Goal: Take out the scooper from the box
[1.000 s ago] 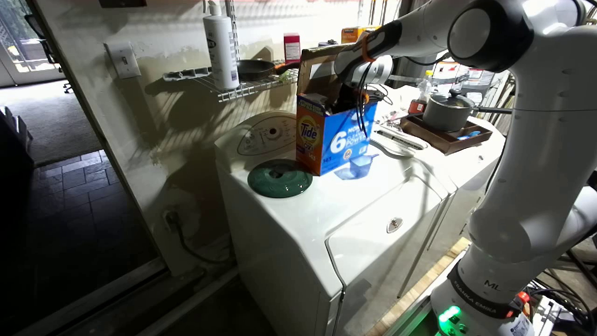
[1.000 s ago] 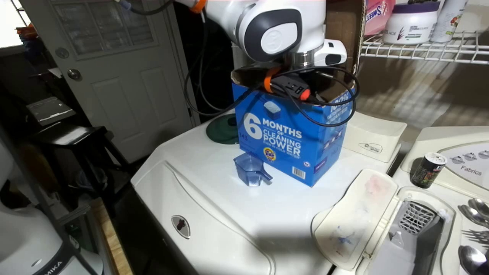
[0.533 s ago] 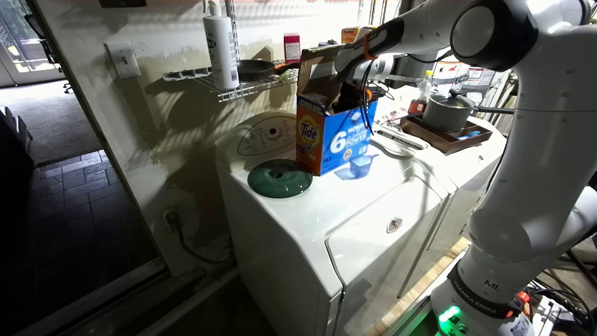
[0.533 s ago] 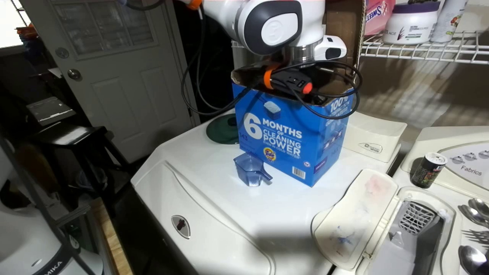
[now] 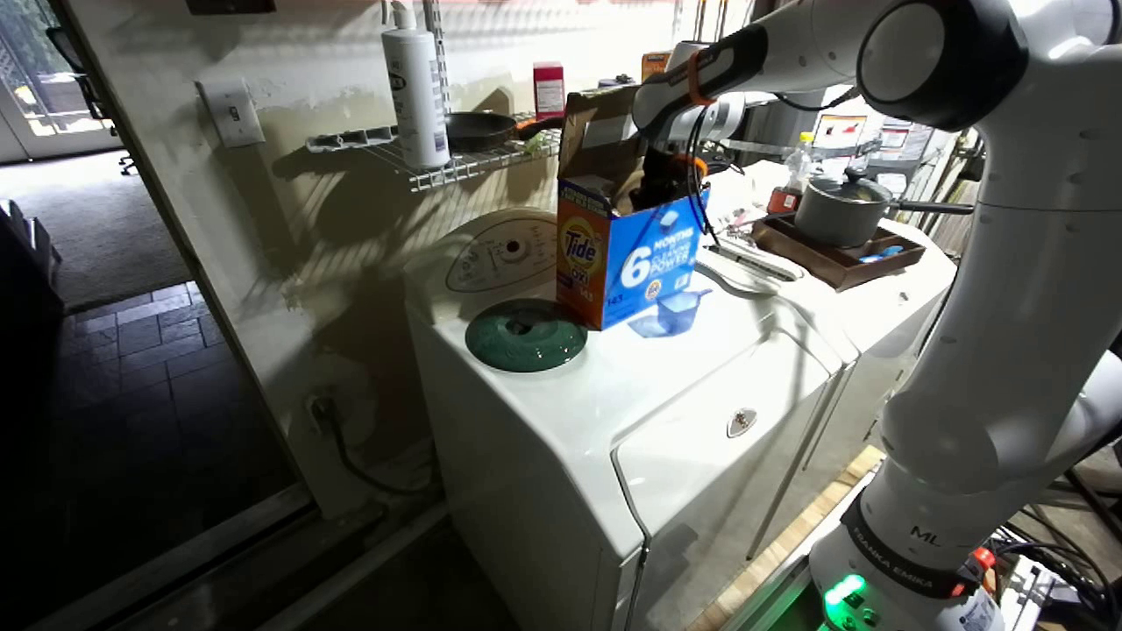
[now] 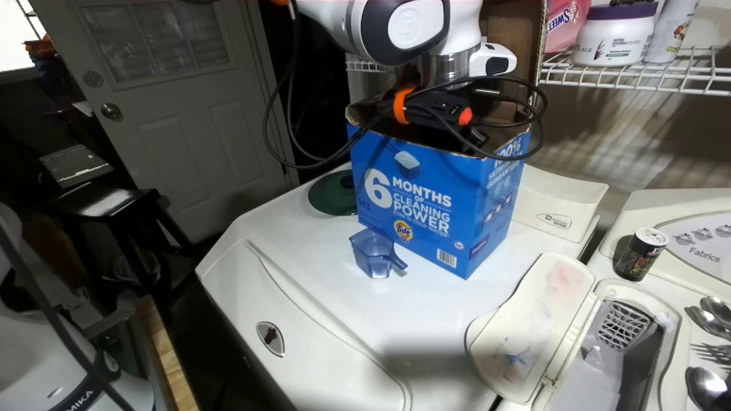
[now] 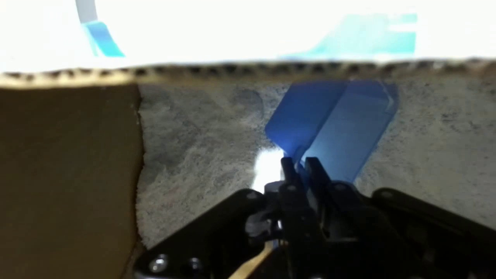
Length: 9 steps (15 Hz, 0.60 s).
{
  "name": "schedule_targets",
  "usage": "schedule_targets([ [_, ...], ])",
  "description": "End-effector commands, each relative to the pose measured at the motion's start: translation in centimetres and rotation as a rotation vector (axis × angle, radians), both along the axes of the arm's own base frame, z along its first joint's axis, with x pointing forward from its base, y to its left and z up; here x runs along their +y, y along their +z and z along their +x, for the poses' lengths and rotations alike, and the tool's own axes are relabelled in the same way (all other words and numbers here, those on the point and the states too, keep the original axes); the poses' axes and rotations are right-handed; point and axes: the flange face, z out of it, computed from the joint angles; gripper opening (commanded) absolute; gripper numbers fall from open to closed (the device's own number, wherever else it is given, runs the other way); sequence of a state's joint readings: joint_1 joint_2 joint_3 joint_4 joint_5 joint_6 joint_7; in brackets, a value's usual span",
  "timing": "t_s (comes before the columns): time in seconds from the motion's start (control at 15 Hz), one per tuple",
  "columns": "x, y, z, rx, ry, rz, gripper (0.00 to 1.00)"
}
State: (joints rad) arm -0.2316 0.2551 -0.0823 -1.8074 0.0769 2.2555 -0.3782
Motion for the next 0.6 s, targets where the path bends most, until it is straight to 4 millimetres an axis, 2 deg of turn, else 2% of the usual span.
schedule_targets([
  [0.0,0.0,2.3,-0.6,0.021,0.072,-0.033,0.02],
  [0.53,0.2,6.7,-2.4,0.011,0.191,-0.056,0.02],
])
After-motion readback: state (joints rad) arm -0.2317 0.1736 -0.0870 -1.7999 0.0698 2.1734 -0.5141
